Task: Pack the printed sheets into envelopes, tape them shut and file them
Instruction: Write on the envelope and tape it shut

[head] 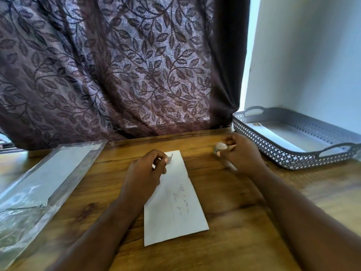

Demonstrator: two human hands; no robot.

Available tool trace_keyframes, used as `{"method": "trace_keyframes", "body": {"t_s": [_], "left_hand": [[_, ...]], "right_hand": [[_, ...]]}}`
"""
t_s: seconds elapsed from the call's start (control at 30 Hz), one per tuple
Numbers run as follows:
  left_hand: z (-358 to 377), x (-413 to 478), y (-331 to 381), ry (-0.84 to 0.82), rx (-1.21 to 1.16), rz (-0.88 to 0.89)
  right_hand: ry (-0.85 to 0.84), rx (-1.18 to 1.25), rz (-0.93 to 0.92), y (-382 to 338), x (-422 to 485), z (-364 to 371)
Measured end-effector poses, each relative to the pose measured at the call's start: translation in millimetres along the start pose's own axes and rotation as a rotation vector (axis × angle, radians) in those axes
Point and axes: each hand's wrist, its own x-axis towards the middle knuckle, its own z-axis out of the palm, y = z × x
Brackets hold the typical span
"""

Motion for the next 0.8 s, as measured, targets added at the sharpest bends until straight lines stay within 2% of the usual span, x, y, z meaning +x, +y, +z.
{"method": "trace_keyframes", "body": {"t_s": [0.2,0.37,0.47,0.53,0.57,0.67,0.8], "left_hand": [[1.8,-1.2,3.3,-0.077,-0.098,-0.023],[2.5,-3.7,3.9,-0.102,-0.072,0.075],[3.3,-5.1,3.2,-0.126,0.008,0.138],[5.0,-5.0,2.8,-0.139,0.019,0.160],[6.3,-5.1,2.5,-0.145,0.015,0.161],[7.2,-5.0,2.2,-0.143,0.029,0.179],[4.6,-5.3,3.7,-0.134,0.080,0.250]], "right_hand": [[0.038,-0.259,0.116,20.9,5.7,-9.5],[-0.014,-0.319,0.133,24.6,4.1,-7.0],[0.023,-0.323,0.066,14.1,3.4,-9.7],[0.050,-0.215,-0.033,-1.0,-0.5,-8.1],[0.010,-0.107,-0.062,-10.5,-3.4,-5.4],[-0.306,0.255,-0.032,-36.9,-20.7,7.1],[-0.521,0.319,-0.004,-53.9,-36.0,17.2]]}}
